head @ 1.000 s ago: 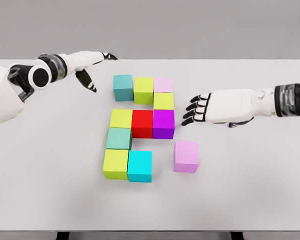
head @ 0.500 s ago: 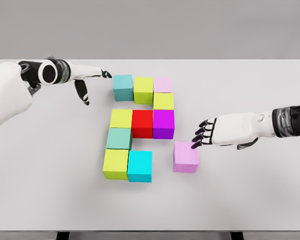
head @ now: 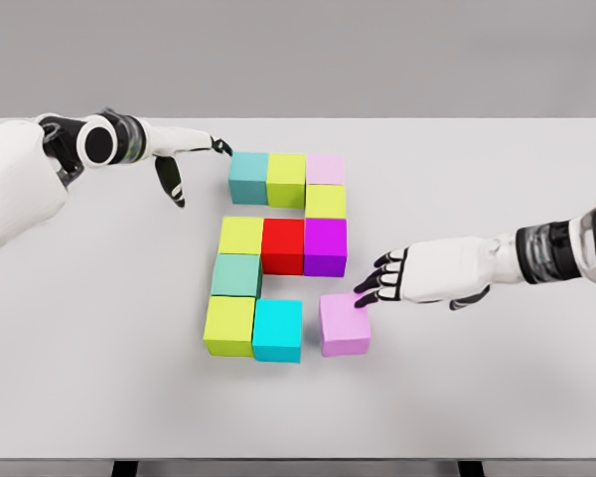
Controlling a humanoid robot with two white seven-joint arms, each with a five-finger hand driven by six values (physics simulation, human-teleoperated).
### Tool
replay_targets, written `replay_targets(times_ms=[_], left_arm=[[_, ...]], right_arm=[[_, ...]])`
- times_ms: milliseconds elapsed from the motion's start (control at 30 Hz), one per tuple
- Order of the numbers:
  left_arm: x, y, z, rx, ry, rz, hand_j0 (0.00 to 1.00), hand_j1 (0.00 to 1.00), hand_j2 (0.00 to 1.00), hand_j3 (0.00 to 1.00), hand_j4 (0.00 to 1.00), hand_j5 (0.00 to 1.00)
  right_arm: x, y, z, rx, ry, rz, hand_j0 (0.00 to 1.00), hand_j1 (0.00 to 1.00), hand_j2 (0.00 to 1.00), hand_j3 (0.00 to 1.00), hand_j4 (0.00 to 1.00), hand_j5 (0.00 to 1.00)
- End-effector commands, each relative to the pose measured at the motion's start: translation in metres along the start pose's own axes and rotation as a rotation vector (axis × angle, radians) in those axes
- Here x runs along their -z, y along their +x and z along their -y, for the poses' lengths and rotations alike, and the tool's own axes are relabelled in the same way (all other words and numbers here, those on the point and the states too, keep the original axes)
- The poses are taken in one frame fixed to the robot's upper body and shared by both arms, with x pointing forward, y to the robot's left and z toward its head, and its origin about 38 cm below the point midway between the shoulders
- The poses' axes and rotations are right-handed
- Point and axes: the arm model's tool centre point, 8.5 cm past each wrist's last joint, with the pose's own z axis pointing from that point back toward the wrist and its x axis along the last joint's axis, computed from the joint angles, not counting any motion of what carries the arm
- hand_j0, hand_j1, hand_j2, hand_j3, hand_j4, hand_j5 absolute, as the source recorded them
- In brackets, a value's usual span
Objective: Assemble the squares on the desktop into the number 2
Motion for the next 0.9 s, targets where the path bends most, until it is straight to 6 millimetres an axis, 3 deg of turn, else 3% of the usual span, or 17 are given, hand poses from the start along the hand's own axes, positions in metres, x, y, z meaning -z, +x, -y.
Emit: replay_targets(times_ms=[0,133,267,400,867], left_arm=[[-0.002,-0.004,-0.001,-0.009,0.005,-0.004,1.00,1.00,1.00,1.00,1.00,1.00],[-0.025,-0.029,-0.013,-0.042,0.046,-0.013,1.00,1.00,1.00,1.00,1.00,1.00],[-0.041,-0.056,-0.006,-0.092,0.044,0.002,1.00,1.00,1.00,1.00,1.00,1.00],[-0.037,-0.040,0.001,-0.010,0.035,0.126,1.00,1.00,1.00,1.00,1.00,1.00],[-0.040,-0.035,0.002,0.036,0.040,0.191,1.00,1.00,1.00,1.00,1.00,1.00]], right_arm=[[0.005,0.004,0.000,-0.012,0.006,0.021,1.00,1.00,1.00,1.00,1.00,1.00],[0.011,0.006,0.002,-0.013,0.002,0.038,1.00,1.00,1.00,1.00,1.00,1.00],[0.011,0.005,0.004,-0.016,-0.002,0.036,1.00,1.00,1.00,1.00,1.00,1.00],[0.007,-0.001,0.007,-0.016,-0.009,0.015,1.00,1.00,1.00,1.00,1.00,1.00],[0.004,0.001,0.014,0.000,-0.041,0.032,1.00,1.00,1.00,1.00,1.00,1.00]])
